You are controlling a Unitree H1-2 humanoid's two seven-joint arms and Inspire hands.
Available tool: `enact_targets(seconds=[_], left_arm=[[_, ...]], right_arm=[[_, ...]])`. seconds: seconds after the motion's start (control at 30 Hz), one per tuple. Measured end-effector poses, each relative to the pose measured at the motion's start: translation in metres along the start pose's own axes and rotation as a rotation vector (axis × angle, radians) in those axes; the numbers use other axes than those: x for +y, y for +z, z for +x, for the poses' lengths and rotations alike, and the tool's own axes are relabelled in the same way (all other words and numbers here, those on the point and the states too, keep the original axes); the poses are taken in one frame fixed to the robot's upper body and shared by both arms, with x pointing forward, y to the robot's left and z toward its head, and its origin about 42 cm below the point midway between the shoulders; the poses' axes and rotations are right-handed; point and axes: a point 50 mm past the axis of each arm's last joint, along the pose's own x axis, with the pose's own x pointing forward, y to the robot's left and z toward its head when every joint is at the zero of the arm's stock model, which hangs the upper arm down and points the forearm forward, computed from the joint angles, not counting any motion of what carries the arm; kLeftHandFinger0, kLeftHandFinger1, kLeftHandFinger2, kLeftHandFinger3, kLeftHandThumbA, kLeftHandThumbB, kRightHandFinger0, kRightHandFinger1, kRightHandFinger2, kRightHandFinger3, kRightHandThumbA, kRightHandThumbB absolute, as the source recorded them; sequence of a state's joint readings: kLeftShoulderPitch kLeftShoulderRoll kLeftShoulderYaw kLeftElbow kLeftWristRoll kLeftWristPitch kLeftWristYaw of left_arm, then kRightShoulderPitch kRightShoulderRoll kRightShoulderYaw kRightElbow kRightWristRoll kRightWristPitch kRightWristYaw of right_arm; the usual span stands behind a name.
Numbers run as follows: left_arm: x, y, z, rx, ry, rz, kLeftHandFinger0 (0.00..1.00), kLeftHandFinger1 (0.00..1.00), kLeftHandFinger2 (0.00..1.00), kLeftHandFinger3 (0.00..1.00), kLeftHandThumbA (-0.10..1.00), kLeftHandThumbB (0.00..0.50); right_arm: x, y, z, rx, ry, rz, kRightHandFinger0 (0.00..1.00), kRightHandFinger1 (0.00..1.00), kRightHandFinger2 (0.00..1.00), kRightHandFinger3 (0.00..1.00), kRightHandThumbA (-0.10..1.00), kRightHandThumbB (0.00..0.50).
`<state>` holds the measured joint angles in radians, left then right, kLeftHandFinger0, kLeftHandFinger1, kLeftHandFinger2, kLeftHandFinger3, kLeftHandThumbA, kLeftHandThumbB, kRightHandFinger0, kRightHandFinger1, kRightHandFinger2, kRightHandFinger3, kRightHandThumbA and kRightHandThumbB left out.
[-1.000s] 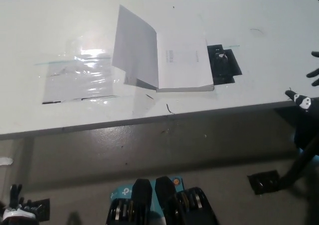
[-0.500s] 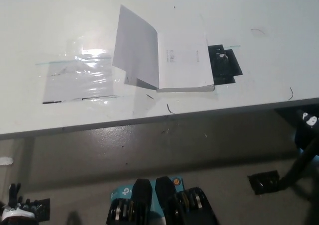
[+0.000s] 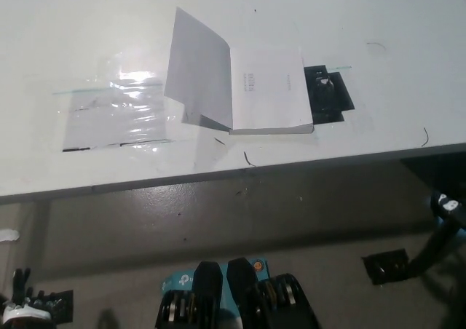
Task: The robot uses its right hand to slide under the cover of the book kept in the middle of the desk and open it
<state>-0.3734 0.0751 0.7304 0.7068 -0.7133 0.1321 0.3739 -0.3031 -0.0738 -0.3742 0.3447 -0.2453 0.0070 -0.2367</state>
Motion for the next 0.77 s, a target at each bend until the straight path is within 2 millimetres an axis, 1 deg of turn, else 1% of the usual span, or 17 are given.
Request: enact_targets(seconds=[0.03,0.07,0.1,0.13,0.17,0.23,0.27,0.3,0.33,0.4,0.5,0.63,0.7,0.77], left_arm=[[0.000,0.000,0.000,0.000,0.000,-0.001,1.00,1.00,1.00,1.00,1.00,0.013],[0.000,0.000,0.000,0.000,0.001,-0.003,1.00,1.00,1.00,1.00,1.00,0.015],[0.001,0.000,0.000,0.001,0.002,-0.006,1.00,1.00,1.00,1.00,1.00,0.014],[0.001,0.000,0.000,0.003,0.003,-0.009,1.00,1.00,1.00,1.00,1.00,0.002],[0.002,-0.001,0.000,0.005,0.005,-0.011,1.00,1.00,1.00,1.00,1.00,0.001],[0.002,-0.001,0.001,0.007,0.007,-0.011,1.00,1.00,1.00,1.00,1.00,0.000],[0.002,-0.001,0.001,0.006,0.006,-0.011,1.00,1.00,1.00,1.00,1.00,0.000],[0.002,-0.001,0.001,0.005,0.006,-0.012,1.00,1.00,1.00,1.00,1.00,0.000],[0.002,-0.002,0.001,0.005,0.007,-0.013,1.00,1.00,1.00,1.00,1.00,0.000],[0.003,-0.002,0.001,0.005,0.009,-0.013,1.00,1.00,1.00,1.00,1.00,0.000],[0.003,-0.002,0.001,0.005,0.009,-0.016,1.00,1.00,1.00,1.00,1.00,0.002],[0.003,-0.002,0.001,0.005,0.006,-0.018,1.00,1.00,1.00,1.00,1.00,0.000],[0.003,-0.003,0.001,0.006,0.005,-0.019,1.00,1.00,1.00,1.00,1.00,0.000],[0.004,-0.004,0.001,0.007,0.004,-0.019,1.00,1.00,1.00,1.00,1.00,0.000]], right_arm=[[0.000,-0.004,0.000,0.016,-0.007,0.011,0.29,0.29,0.40,0.76,1.00,0.171],[-0.001,-0.008,-0.001,0.035,-0.017,0.025,0.28,0.28,0.38,0.75,1.00,0.195],[-0.001,-0.012,-0.001,0.054,-0.026,0.040,0.27,0.28,0.37,0.74,1.00,0.199],[-0.001,-0.015,-0.001,0.069,-0.034,0.055,0.28,0.28,0.36,0.72,1.00,0.237],[0.000,-0.020,-0.002,0.093,-0.045,0.076,0.28,0.28,0.36,0.72,1.00,0.237],[0.000,-0.025,-0.003,0.121,-0.058,0.105,0.29,0.29,0.37,0.73,1.00,0.231],[0.002,-0.029,-0.005,0.143,-0.067,0.131,0.33,0.32,0.38,0.73,1.00,0.221],[0.003,-0.032,-0.006,0.159,-0.074,0.148,0.35,0.33,0.40,0.74,1.00,0.225],[0.004,-0.034,-0.007,0.174,-0.079,0.165,0.37,0.34,0.41,0.75,1.00,0.215],[0.007,-0.039,-0.009,0.200,-0.087,0.195,0.36,0.34,0.41,0.75,1.00,0.196],[0.010,-0.046,-0.012,0.234,-0.090,0.230,0.35,0.32,0.39,0.71,1.00,0.176],[0.014,-0.048,-0.015,0.255,-0.094,0.280,0.35,0.33,0.41,0.73,1.00,0.157],[0.015,-0.049,-0.017,0.267,-0.097,0.309,0.36,0.34,0.42,0.73,1.00,0.157],[0.016,-0.050,-0.017,0.283,-0.102,0.337,0.34,0.31,0.42,0.73,1.00,0.165]])
